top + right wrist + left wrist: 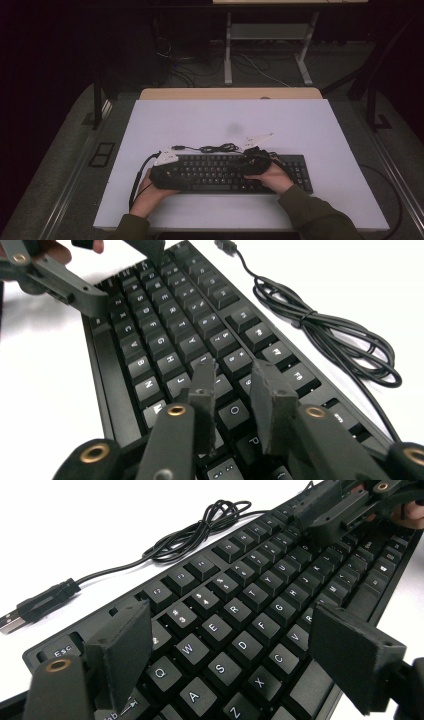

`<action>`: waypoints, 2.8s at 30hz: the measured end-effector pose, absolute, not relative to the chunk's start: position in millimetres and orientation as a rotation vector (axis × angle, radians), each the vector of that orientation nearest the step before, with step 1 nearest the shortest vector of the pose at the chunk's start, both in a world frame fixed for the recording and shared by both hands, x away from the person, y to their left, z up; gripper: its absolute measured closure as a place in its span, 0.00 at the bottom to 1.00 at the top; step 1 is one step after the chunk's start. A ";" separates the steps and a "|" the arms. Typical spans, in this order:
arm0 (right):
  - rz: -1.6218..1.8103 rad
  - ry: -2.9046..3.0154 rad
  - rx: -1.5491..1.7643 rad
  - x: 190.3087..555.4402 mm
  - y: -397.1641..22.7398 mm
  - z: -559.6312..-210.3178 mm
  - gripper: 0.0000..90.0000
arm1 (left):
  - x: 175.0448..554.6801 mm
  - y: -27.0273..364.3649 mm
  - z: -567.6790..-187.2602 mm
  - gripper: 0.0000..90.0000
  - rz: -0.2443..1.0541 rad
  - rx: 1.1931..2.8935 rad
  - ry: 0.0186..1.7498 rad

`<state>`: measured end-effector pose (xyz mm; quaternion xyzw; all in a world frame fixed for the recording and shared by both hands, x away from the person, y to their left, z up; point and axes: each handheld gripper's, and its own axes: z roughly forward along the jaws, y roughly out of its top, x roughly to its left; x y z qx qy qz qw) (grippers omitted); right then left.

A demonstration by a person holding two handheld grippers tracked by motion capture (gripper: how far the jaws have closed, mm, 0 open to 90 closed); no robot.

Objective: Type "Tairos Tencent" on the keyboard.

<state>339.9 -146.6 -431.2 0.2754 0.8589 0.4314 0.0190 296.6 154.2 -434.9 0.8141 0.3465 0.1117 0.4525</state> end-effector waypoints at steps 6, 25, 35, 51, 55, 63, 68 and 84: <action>1.367 2.632 0.869 340.1 -149.6 -429.0 0.65 | 296.4 154.5 -434.5 0.20 0.277 2.013 0.854; 1.379 2.568 0.918 343.7 -154.1 -431.0 0.39 | 295.0 157.9 -432.8 0.48 0.289 2.031 0.839; 1.386 2.540 0.944 344.1 -154.1 -431.7 0.33 | 295.7 161.9 -429.5 0.81 0.273 2.027 0.862; 1.380 2.529 0.942 343.8 -153.5 -432.5 0.32 | 298.6 160.3 -433.3 0.98 0.220 2.081 0.873; 1.378 2.530 0.938 343.9 -153.4 -432.7 0.32 | 299.4 159.7 -434.8 0.98 0.216 2.089 0.874; 1.369 2.532 0.937 343.4 -152.9 -432.7 0.32 | 300.1 159.7 -435.9 0.98 0.211 2.100 0.866; 1.368 2.532 0.935 343.4 -152.8 -432.9 0.32 | 300.1 159.3 -436.2 0.98 0.212 2.103 0.867; 1.370 2.526 0.931 343.3 -152.8 -432.8 0.32 | 299.7 158.3 -436.8 0.98 0.215 2.112 0.860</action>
